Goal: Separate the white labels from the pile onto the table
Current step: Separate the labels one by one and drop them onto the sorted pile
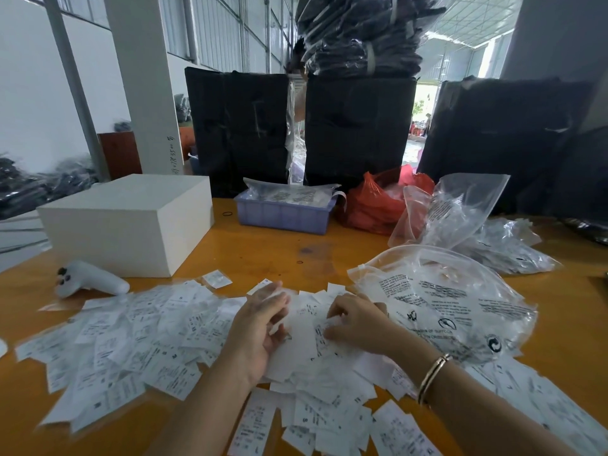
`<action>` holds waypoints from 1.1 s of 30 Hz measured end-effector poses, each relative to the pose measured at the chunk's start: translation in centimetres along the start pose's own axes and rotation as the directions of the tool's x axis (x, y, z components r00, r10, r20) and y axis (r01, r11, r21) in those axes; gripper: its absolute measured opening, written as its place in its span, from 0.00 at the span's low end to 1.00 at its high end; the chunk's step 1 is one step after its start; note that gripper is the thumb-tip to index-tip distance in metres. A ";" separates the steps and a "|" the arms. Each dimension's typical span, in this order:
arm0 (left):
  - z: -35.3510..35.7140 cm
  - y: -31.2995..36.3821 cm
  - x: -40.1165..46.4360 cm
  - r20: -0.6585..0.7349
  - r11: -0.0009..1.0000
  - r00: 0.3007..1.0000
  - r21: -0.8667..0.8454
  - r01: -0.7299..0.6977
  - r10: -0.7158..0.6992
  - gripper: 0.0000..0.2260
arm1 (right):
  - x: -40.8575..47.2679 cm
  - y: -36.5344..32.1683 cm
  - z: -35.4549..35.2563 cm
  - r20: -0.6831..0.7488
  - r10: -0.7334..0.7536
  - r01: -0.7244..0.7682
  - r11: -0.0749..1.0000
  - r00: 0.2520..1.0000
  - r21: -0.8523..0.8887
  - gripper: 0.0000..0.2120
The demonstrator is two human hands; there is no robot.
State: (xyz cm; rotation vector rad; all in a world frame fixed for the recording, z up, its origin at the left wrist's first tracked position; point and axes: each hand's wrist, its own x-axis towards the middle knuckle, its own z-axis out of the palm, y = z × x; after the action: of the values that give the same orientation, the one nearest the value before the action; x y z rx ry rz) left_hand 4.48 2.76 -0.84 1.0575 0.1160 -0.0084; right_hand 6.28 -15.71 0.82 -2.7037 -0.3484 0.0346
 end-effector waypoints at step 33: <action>1.1 -0.1 -1.4 0.054 0.991 0.999 0.136 -0.012 0.005 0.11 | -3.9 -3.1 2.5 -0.445 0.146 0.231 0.691 0.884 0.685 0.02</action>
State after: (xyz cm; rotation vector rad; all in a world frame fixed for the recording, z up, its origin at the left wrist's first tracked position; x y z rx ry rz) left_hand 3.21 1.71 -0.22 1.1930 0.0633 -0.0372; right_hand 1.60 -12.94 -0.35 -1.8143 -0.1859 -0.4135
